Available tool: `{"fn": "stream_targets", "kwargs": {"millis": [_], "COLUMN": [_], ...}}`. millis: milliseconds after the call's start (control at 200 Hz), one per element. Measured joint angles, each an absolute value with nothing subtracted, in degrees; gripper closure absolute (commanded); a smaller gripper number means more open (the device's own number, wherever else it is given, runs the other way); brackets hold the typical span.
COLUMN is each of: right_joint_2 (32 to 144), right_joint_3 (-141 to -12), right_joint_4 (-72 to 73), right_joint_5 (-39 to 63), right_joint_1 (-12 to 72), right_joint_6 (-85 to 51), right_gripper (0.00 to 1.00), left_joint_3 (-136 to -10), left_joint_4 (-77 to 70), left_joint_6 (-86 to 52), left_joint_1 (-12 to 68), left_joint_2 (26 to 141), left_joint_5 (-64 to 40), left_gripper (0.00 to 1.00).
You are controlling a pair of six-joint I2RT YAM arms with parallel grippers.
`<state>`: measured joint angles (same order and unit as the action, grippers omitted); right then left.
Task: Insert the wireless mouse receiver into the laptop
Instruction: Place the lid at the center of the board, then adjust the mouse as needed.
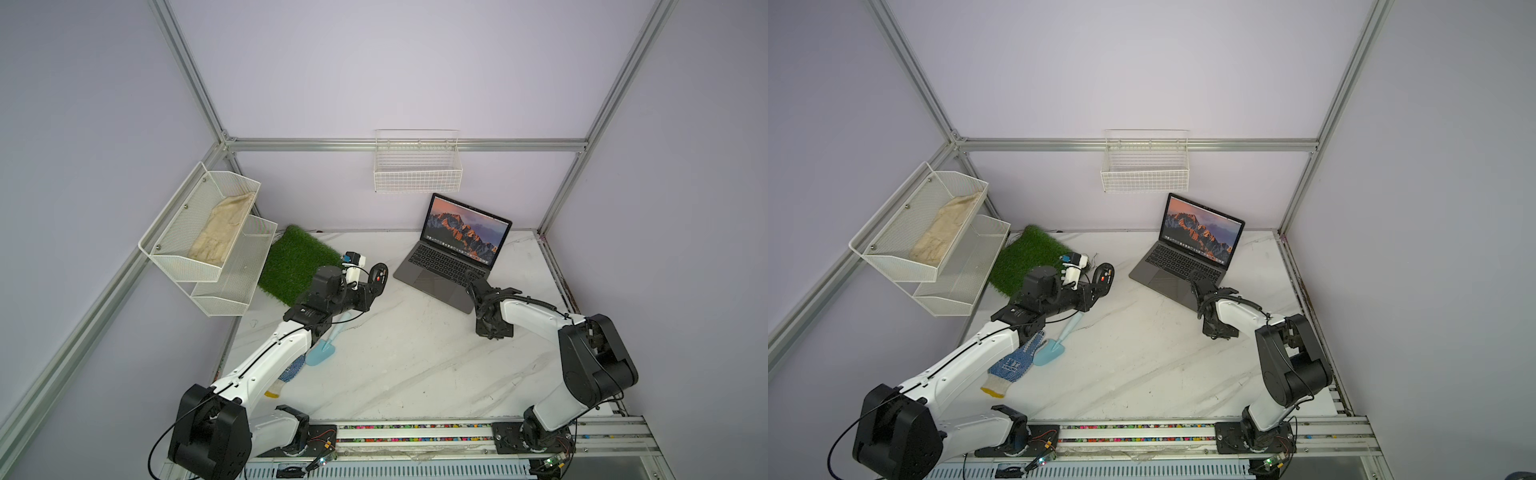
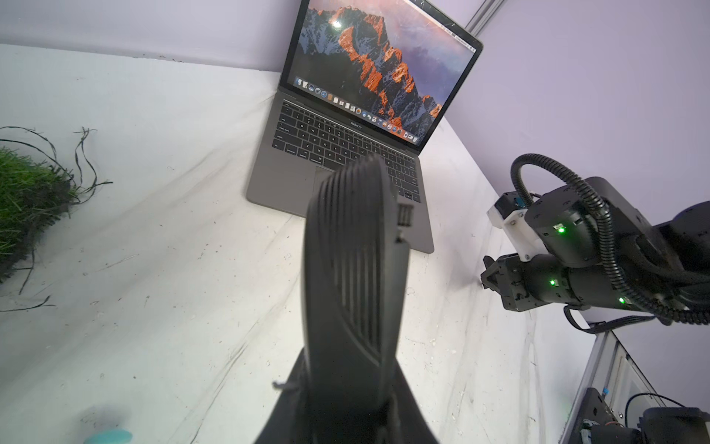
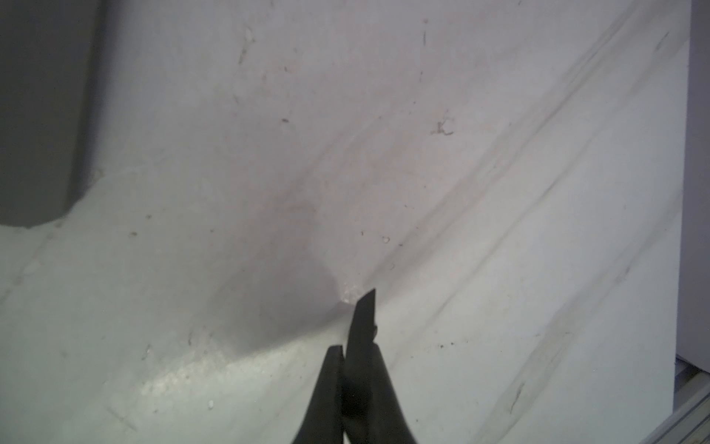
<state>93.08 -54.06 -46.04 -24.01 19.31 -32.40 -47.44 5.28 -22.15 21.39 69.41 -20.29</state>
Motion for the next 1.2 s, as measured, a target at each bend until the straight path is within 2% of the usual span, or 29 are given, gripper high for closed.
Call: {"fn": "stream_targets", "kwargs": {"millis": [35,220,345,535,590,600,715,865,1005,1200], "right_joint_2": [93.1,92.1,89.1,83.7,81.5,80.8,73.4,66.2,68.0,73.5], "right_joint_3": [-54.1,-53.6,-53.5,-55.8,-56.8,-56.9,-59.2,-63.4,-65.8,-65.9], "right_joint_4": [-45.9,-45.6,-45.4,-45.3,-44.2,-43.9,-38.8,-25.9,-14.6,-11.9], "right_joint_5": [-24.2,-24.0,-21.9,-17.6,-14.9,-14.2,-6.1,10.3,22.8,26.6], "right_joint_1": [19.3,19.3,19.2,19.2,19.2,19.2,19.2,19.1,20.5,27.4], "right_joint_6": [-32.8,-33.6,-33.8,-33.8,-33.3,-33.5,-32.2,-32.1,-34.7,-33.8], "right_gripper": [1.00,0.77,0.55,0.28,0.05,0.03,0.03,0.03,0.03,0.03], "left_joint_3": [-47.0,-46.7,-46.7,-46.7,-46.7,-46.7,-46.8,-47.1,-48.4,-48.5], "left_joint_4": [4.5,1.8,0.7,0.3,0.3,0.3,0.5,2.0,1.2,-4.1], "left_joint_6": [-22.4,-23.0,-22.9,-21.8,-21.1,-20.9,-18.8,-15.1,-12.0,-9.7], "left_joint_1": [21.4,21.6,22.5,23.4,23.4,23.4,23.9,25.8,28.3,31.6], "left_joint_2": [69.3,69.4,69.6,70.8,71.3,71.3,72.3,72.7,73.1,73.8], "left_joint_5": [-20.9,-23.9,-25.4,-28.4,-30.3,-30.6,-34.6,-36.6,-33.6,-28.1], "left_gripper": [1.00,1.00,1.00,1.00,1.00,1.00,1.00,1.00,1.00,1.00]}}
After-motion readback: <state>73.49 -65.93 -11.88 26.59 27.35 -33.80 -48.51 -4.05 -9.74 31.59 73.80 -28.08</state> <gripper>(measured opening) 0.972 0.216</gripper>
